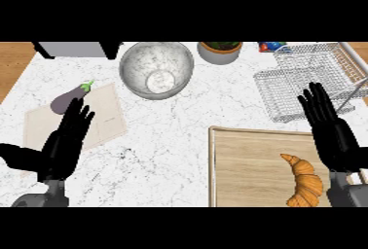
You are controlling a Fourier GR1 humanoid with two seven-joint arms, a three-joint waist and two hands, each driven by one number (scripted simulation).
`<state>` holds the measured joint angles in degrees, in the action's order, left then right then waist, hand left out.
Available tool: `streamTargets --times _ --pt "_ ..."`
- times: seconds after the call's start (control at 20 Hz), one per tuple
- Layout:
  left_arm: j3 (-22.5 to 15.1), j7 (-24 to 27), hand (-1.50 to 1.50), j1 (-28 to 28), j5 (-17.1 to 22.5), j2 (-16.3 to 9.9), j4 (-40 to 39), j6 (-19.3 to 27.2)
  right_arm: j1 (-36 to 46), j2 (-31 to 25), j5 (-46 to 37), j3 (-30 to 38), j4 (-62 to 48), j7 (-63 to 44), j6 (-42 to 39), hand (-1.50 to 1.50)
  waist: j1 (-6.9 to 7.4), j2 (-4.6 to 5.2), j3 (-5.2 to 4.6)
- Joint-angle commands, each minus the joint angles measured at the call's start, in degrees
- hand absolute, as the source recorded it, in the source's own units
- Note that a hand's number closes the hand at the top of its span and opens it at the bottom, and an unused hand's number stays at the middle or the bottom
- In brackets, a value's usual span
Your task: Pick the croissant from the tray and place it in the tiered basket
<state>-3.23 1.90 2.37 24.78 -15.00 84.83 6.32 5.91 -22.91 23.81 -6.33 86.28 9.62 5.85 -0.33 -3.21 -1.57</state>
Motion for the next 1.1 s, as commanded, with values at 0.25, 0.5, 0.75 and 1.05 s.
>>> streamTargets --times 0.25,0.5,0.75,1.05 --pt "1.57 1.97 0.0 0.02 -18.0 -14.68 -0.72 6.58 -10.47 0.03 4.19 11.53 6.67 -2.87 11.12 1.5 -3.42 2.38 1.66" --pt "0.42 -0.21 0.0 -1.36 -17.82 -13.5 -0.71 7.25 -22.02 0.52 -4.49 17.46 -0.45 -8.16 31.69 -1.5 -5.16 2.82 1.3" --pt "-1.47 -1.79 0.0 1.58 -20.3 -13.08 -1.95 7.19 -36.42 -2.66 -9.9 14.39 21.83 -17.15 37.69 -1.5 -2.86 2.96 1.19" --pt "-2.59 -4.57 0.0 4.98 -21.72 -11.36 -2.15 9.05 -48.17 -19.3 -14.59 9.84 31.6 -31.91 26.55 -1.5 -1.89 3.67 1.01"
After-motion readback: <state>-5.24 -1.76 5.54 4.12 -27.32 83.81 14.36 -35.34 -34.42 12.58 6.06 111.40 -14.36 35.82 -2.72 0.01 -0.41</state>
